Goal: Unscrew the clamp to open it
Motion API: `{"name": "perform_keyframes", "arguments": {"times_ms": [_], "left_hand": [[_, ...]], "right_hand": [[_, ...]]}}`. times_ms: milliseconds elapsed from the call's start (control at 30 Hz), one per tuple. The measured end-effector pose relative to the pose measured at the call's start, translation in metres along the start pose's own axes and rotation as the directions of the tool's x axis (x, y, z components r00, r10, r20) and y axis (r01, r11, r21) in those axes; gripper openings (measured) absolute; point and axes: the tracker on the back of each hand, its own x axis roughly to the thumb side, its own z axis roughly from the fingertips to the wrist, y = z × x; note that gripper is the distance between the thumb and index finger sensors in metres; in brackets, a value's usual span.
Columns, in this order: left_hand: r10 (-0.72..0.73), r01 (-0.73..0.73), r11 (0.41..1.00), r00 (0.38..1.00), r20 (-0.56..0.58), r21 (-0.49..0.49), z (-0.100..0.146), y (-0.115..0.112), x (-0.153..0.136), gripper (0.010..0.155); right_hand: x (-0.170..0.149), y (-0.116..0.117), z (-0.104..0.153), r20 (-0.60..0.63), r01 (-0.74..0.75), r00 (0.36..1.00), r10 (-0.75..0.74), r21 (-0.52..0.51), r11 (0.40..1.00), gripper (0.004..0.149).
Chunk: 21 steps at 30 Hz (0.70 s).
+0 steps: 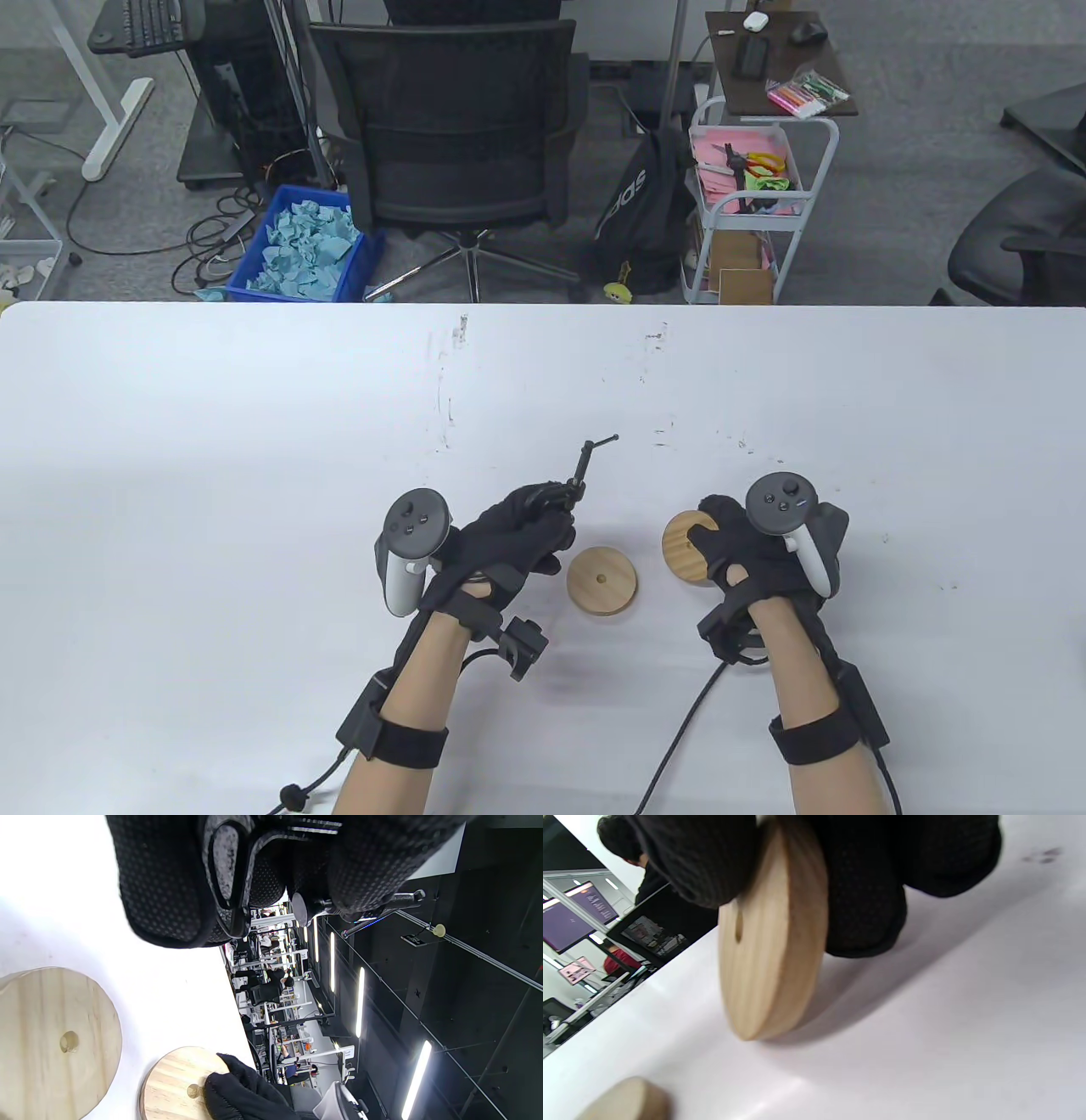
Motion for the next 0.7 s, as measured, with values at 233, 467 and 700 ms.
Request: {"name": "perform_keyframes", "arguments": {"times_ms": [233, 467, 700], "left_hand": [[0.028, -0.028, 1.000, 1.000, -0.007, -0.008, 0.000, -0.001, 0.000, 0.042], [0.050, -0.049, 0.999, 0.998, -0.029, 0.021, 0.001, 0.004, -0.003, 0.043], [0.045, -0.040, 0.996, 0.997, -0.057, 0.079, 0.004, 0.011, 0.000, 0.048]], "right_hand": [[0.001, 0.005, 0.004, -0.024, -0.194, 0.981, 0.193, -0.082, 0.978, 0.064], [0.011, 0.015, 0.007, -0.040, -0.386, 0.922, 0.384, -0.135, 0.913, 0.066], [0.014, 0.020, 0.009, -0.047, -0.484, 0.874, 0.483, -0.151, 0.862, 0.066]]}}
